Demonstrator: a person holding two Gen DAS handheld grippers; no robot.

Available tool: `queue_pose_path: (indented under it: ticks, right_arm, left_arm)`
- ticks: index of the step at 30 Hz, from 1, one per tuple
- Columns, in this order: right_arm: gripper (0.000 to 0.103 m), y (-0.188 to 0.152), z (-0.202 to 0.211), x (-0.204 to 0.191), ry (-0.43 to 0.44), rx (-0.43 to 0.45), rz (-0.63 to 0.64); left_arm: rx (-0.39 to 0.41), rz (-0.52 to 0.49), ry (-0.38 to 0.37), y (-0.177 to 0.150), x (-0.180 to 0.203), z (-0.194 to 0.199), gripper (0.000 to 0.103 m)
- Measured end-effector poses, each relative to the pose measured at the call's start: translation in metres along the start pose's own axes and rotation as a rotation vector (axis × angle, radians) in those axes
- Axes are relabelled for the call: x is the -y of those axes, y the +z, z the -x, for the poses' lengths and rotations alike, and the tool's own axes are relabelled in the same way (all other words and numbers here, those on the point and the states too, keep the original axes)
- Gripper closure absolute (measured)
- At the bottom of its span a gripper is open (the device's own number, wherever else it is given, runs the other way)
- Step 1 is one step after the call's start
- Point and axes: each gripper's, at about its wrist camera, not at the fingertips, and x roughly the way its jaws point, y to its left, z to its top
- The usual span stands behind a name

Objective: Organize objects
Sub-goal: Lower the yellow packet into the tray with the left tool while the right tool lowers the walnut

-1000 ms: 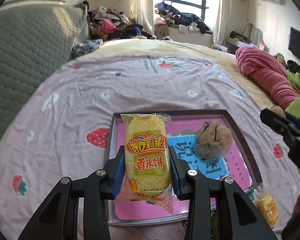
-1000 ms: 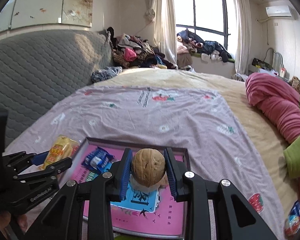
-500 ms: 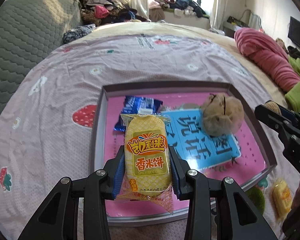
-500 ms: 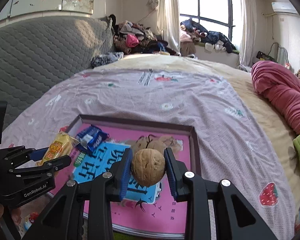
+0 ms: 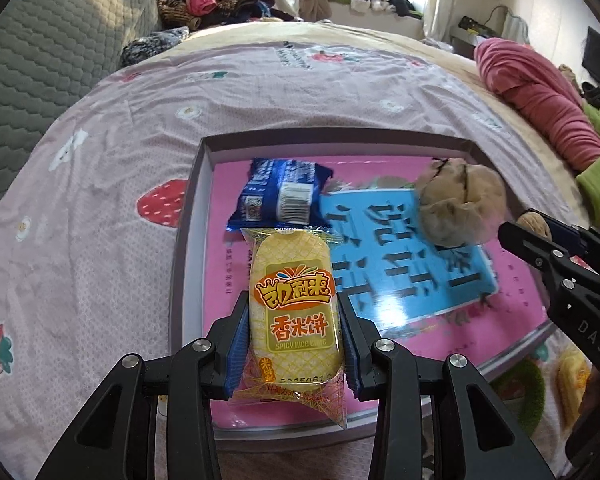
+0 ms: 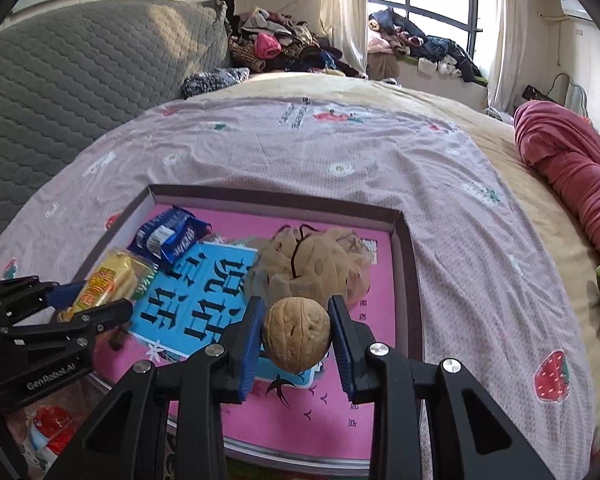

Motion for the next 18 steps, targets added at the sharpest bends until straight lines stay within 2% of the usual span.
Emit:
queue_pose_path:
  ticks: [18]
  right_arm:
    - [0.07,-0.011,-0.033,0.004,-0.02,-0.112,-0.003]
  left_arm:
    - [-0.053,-0.004,-0.003,-0.002,-0.003,-0.013,0.062]
